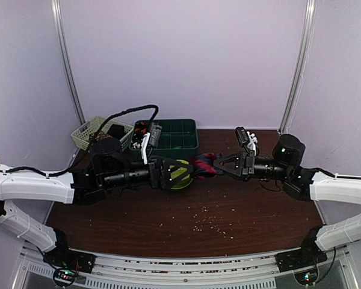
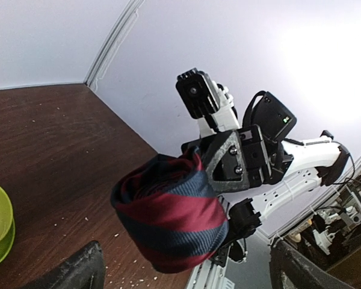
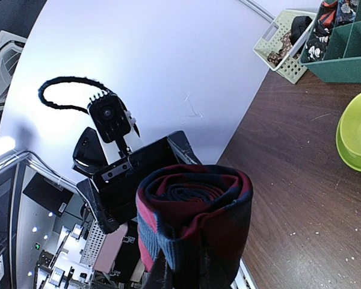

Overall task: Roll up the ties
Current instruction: Pass from the right arm to the left

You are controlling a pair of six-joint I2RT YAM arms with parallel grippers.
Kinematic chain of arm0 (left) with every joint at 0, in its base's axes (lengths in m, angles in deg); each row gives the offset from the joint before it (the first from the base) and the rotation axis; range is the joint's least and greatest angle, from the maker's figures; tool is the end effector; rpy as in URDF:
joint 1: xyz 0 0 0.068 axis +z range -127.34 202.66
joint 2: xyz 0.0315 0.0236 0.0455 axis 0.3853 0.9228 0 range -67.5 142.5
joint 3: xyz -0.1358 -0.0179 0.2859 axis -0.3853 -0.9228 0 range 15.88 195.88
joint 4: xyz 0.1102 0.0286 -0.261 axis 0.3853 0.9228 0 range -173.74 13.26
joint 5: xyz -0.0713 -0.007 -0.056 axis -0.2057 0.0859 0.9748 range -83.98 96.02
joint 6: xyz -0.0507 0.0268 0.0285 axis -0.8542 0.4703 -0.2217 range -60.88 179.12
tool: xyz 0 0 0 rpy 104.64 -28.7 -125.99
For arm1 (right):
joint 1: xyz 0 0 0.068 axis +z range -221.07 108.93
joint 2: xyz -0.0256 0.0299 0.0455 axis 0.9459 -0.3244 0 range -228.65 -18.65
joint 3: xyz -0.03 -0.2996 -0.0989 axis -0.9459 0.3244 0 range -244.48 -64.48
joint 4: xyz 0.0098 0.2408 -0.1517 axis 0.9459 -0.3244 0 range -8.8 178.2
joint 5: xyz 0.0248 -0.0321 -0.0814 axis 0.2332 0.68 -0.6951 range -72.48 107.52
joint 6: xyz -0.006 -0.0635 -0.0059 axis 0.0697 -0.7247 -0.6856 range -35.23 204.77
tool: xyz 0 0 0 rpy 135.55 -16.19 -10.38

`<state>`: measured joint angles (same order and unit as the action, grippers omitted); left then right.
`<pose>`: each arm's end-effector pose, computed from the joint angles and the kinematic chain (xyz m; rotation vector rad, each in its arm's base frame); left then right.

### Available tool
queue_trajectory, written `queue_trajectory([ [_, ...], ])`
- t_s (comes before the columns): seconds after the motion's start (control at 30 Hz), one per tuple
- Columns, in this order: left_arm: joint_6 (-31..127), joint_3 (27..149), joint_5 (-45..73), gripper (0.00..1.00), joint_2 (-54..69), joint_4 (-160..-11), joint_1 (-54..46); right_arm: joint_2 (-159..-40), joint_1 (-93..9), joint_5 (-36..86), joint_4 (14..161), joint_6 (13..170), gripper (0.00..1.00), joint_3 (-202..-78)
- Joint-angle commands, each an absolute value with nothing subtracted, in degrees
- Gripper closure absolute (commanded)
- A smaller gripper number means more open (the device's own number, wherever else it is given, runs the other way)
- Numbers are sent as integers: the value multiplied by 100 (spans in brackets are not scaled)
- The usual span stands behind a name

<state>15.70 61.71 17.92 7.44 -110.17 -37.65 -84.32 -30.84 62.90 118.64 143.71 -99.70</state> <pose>0.1530 -0.2890 0.3278 0.4538 1.8034 -1.5081 0.1789 0.1978 0.3104 -0.4520 1.9079 1.8675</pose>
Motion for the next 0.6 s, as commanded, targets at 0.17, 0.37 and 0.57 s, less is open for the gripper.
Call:
queue_trajectory([
  [0.17, 764, 6588, 2096, 2, 1151, -11608, -3737, -8627, -2792, 6445, 12384, 14445, 100, -10448],
  [0.37, 678, 6694, 2003, 2, 1246, -11545, -3737, -8696, -2665, 6436, 12382, 14396, 100, -10575],
  [0.57, 538, 6730, 2172, 3, 1406, -11947, -3737, -8835, -2540, 6406, 12357, 14356, 100, -10695],
])
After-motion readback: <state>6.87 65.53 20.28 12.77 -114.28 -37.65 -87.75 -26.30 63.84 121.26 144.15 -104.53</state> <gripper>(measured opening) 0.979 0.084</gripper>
